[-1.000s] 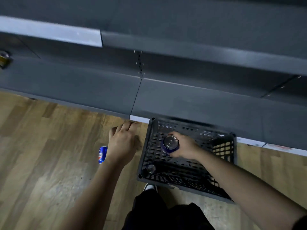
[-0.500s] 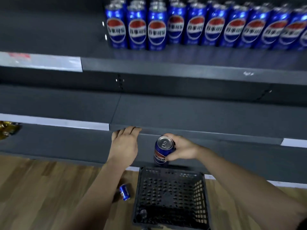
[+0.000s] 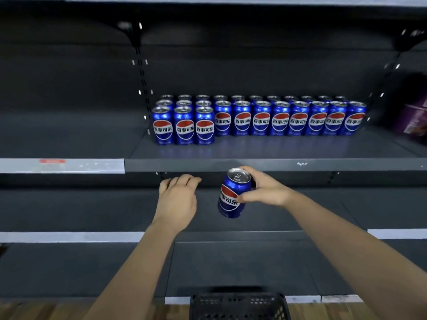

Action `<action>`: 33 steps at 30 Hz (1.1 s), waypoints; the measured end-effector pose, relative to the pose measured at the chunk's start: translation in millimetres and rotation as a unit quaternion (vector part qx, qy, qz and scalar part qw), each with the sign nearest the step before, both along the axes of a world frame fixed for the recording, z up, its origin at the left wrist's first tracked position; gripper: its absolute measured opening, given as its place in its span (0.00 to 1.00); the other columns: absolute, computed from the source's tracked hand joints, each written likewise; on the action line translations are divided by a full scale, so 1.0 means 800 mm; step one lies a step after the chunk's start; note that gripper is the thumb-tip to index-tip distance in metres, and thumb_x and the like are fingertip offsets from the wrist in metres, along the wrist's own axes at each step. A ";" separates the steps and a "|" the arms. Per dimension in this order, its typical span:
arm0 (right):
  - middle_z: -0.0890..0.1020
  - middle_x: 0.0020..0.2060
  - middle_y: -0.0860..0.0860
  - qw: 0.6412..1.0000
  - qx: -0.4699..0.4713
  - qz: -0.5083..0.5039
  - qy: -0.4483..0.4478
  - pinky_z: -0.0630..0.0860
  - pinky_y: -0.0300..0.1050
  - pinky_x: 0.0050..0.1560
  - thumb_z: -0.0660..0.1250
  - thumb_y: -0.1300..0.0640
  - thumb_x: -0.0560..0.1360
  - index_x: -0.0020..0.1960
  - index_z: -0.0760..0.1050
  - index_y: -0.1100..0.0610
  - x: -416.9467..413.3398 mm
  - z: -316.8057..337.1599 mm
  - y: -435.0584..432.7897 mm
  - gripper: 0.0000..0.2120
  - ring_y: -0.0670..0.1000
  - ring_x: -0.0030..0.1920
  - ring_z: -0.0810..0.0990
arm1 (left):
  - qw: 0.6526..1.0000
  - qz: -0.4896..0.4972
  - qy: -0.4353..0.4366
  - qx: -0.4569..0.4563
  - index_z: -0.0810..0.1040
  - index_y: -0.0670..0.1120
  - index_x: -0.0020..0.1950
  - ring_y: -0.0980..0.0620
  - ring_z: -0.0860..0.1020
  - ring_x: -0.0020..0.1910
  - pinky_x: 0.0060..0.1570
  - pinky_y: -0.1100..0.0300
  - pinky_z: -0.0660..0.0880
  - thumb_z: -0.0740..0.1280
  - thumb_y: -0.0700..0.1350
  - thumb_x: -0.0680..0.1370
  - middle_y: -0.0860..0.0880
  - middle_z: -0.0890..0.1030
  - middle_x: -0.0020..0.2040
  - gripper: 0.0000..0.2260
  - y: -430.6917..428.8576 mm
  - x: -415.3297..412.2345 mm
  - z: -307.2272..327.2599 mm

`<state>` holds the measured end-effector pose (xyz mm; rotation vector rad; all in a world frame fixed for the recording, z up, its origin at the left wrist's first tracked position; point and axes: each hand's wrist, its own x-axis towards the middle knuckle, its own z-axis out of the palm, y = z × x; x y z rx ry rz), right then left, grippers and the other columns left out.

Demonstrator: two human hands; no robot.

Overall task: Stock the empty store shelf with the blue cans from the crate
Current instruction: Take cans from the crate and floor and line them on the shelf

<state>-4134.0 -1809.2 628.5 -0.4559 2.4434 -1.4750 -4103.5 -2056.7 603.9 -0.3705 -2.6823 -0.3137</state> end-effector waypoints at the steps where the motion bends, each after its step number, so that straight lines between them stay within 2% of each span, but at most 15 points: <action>1: 0.82 0.56 0.48 1.000 0.002 -0.002 0.004 0.77 0.45 0.60 0.75 0.66 0.67 0.63 0.71 0.48 -0.003 0.009 0.001 0.29 0.47 0.57 0.81 | 1.000 -0.001 0.005 -0.001 0.71 0.50 0.69 0.50 0.71 0.62 0.64 0.57 0.55 0.59 0.37 0.76 0.52 0.74 0.64 0.22 -0.001 -0.002 0.006; 5: 0.82 0.55 0.47 0.999 0.001 -0.012 0.032 0.77 0.44 0.59 0.75 0.66 0.67 0.62 0.72 0.47 -0.015 0.039 0.002 0.29 0.46 0.56 0.81 | 1.000 0.003 0.013 -0.006 0.69 0.52 0.69 0.51 0.69 0.63 0.65 0.57 0.55 0.58 0.39 0.77 0.53 0.73 0.65 0.21 0.000 -0.012 0.023; 8: 0.82 0.54 0.45 0.998 0.014 -0.036 0.059 0.76 0.48 0.61 0.77 0.58 0.62 0.62 0.73 0.46 -0.027 0.056 0.004 0.30 0.46 0.56 0.81 | 1.000 0.005 0.008 -0.010 0.68 0.53 0.70 0.52 0.69 0.64 0.64 0.57 0.56 0.58 0.40 0.78 0.53 0.72 0.66 0.21 0.004 -0.019 0.027; 12: 0.83 0.53 0.46 0.996 0.014 -0.060 0.069 0.76 0.51 0.62 0.77 0.57 0.62 0.60 0.71 0.47 -0.051 0.071 0.007 0.29 0.45 0.54 0.82 | 1.000 0.007 0.003 -0.010 0.67 0.53 0.71 0.52 0.68 0.65 0.65 0.57 0.56 0.57 0.39 0.78 0.53 0.71 0.67 0.21 0.013 -0.029 0.030; 16: 0.83 0.52 0.47 0.993 -0.012 -0.098 0.070 0.77 0.53 0.61 0.76 0.50 0.58 0.61 0.69 0.49 -0.079 0.078 0.010 0.34 0.47 0.54 0.82 | 1.000 0.013 0.005 0.000 0.69 0.53 0.69 0.53 0.69 0.64 0.65 0.56 0.56 0.56 0.44 0.80 0.54 0.72 0.66 0.17 0.021 -0.037 0.028; 21: 0.84 0.52 0.49 0.991 -0.057 -0.099 0.068 0.79 0.51 0.58 0.75 0.61 0.68 0.63 0.68 0.50 -0.107 0.086 0.010 0.28 0.50 0.54 0.83 | 1.000 0.023 0.009 0.015 0.73 0.52 0.66 0.52 0.72 0.62 0.64 0.55 0.57 0.55 0.49 0.81 0.53 0.75 0.62 0.15 0.026 -0.045 0.026; 25: 0.83 0.52 0.47 0.990 -0.035 -0.098 0.091 0.78 0.51 0.59 0.75 0.58 0.67 0.62 0.68 0.48 -0.125 0.084 0.010 0.27 0.47 0.53 0.82 | 0.999 0.038 0.018 0.008 0.74 0.51 0.64 0.52 0.73 0.61 0.63 0.55 0.59 0.57 0.49 0.81 0.53 0.76 0.61 0.14 0.027 -0.056 0.028; 30: 0.83 0.51 0.45 0.989 -0.051 -0.103 0.088 0.78 0.51 0.58 0.75 0.55 0.65 0.61 0.68 0.46 -0.144 0.078 0.008 0.28 0.45 0.52 0.83 | 0.999 0.045 0.029 0.006 0.77 0.50 0.62 0.50 0.75 0.59 0.62 0.52 0.62 0.60 0.48 0.80 0.52 0.78 0.59 0.13 0.030 -0.062 0.028; 33: 0.82 0.52 0.44 0.990 -0.038 -0.111 0.082 0.77 0.46 0.57 0.74 0.57 0.68 0.65 0.67 0.47 -0.149 0.070 0.008 0.29 0.44 0.53 0.81 | 0.998 0.048 0.030 0.003 0.77 0.50 0.61 0.50 0.75 0.58 0.63 0.52 0.63 0.61 0.48 0.79 0.52 0.78 0.58 0.12 0.030 -0.062 0.028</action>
